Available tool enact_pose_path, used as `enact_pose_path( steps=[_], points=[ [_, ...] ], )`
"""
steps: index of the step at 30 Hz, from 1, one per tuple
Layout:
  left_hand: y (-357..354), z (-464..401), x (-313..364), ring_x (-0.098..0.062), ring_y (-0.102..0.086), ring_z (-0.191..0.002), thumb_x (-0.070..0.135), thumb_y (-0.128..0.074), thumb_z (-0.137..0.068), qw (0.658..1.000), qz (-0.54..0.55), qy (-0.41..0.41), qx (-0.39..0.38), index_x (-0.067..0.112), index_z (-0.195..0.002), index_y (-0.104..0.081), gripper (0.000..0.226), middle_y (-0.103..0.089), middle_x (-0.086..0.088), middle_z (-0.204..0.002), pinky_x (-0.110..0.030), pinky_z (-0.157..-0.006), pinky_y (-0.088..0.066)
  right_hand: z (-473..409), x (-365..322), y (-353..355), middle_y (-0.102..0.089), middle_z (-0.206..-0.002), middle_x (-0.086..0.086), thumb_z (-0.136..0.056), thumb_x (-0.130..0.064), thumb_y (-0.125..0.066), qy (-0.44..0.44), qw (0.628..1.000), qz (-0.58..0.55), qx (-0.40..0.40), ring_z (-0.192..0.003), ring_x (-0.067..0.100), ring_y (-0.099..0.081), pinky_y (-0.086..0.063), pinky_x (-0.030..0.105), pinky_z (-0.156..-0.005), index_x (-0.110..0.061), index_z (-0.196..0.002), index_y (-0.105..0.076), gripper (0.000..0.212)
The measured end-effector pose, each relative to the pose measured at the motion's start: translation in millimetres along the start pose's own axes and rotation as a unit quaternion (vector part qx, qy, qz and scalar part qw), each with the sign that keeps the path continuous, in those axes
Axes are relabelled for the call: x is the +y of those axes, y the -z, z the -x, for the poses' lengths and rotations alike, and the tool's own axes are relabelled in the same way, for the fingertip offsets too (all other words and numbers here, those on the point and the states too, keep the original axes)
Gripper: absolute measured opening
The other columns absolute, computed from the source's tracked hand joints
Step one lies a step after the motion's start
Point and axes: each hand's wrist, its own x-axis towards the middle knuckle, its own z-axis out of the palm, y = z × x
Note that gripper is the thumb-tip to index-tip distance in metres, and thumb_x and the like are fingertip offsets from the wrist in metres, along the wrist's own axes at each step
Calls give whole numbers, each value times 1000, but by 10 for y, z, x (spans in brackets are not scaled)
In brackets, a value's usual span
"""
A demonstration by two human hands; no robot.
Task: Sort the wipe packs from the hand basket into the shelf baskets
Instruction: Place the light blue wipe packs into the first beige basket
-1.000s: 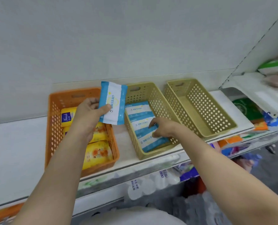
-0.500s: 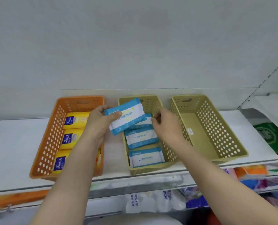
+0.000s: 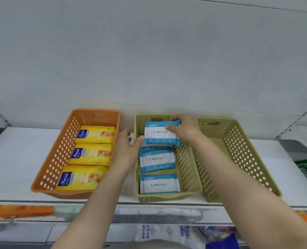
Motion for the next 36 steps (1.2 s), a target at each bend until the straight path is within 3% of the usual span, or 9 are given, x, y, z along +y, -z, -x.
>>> enact_pose_path(
  steps=[2, 6, 9, 16, 22, 25, 27, 31, 36],
  points=[
    [-42, 34, -47, -8, -55, -118, 29, -62, -94, 1000, 8, 6, -21, 26, -138, -47, 47, -56, 13, -128, -25, -88, -49, -97, 11, -134, -65, -116, 1, -83, -26, -75, 15, 997, 66, -34, -103, 20, -62, -51, 34, -87, -22, -107, -64, 27],
    [-61, 85, -83, 27, -54, -81, 26, -53, -99, 999, 10, 4, -42, 31, -133, -50, 34, -56, 28, -98, -2, -52, -43, -141, 48, -435, -54, -127, 7, -86, -25, -71, 97, 967, 230, -54, -119, 26, -50, -40, 30, -90, -19, -127, -57, 44],
    [-56, 79, -82, 26, -54, -80, 24, -53, -99, 999, 16, 4, -41, 32, -134, -50, 35, -61, 20, -107, -2, -54, -44, -105, 130, -604, -49, -128, 9, -83, -38, -73, 121, 931, 339, -52, -123, 28, -41, -41, 38, -95, -21, -130, -55, 52],
    [-63, 25, -68, 14, -59, -82, 25, -52, -100, 999, 2, 1, -45, 36, -135, -50, 37, -62, 19, -106, -5, -54, -46, -59, 217, -680, -46, -132, 10, -80, -42, -76, 76, 941, 307, -117, -128, 30, -40, -39, 40, -105, -26, -133, -52, 60],
    [-91, -21, -84, 6, -60, -92, 27, -51, -100, 999, -8, -3, -50, 34, -137, -50, 38, -65, 12, -116, -9, -58, -48, 149, 221, -597, -52, -121, 5, -80, -49, -73, 78, 928, 343, -123, -116, 26, -49, -43, 36, -83, -25, -117, -56, 47],
    [-105, -28, -81, 2, -61, -93, 27, -51, -100, 999, -13, 1, -45, 33, -137, -50, 37, -65, 10, -118, -15, -62, -51, 269, 287, -642, -50, -127, 7, -79, -53, -73, 65, 907, 372, -185, -120, 28, -48, -44, 37, -92, -25, -133, -50, 65],
    [-113, -21, -80, 5, -60, -89, 27, -52, -100, 999, -16, -2, -39, 32, -136, -50, 36, -64, 10, -116, -9, -55, -48, 302, 306, -677, -48, -130, 9, -79, -53, -73, 63, 902, 388, -181, -122, 30, -45, -44, 39, -96, -24, -137, -46, 71],
    [-117, -3, -58, 9, -56, -83, 26, -52, -100, 999, -36, -9, -27, 32, -136, -51, 37, -62, 12, -112, -1, -50, -42, 307, 294, -706, -48, -130, 10, -77, -55, -74, 64, 899, 395, -178, -123, 31, -44, -42, 38, -97, -23, -137, -46, 73],
    [-106, 11, -4, 4, -58, -87, 27, -52, -100, 996, -77, -9, -33, 30, -136, -50, 36, -65, 4, -121, -12, -60, -43, 297, 276, -683, -48, -131, 10, -78, -56, -72, 72, 893, 401, -190, -122, 30, -45, -43, 37, -95, -22, -136, -47, 71]
  ],
)
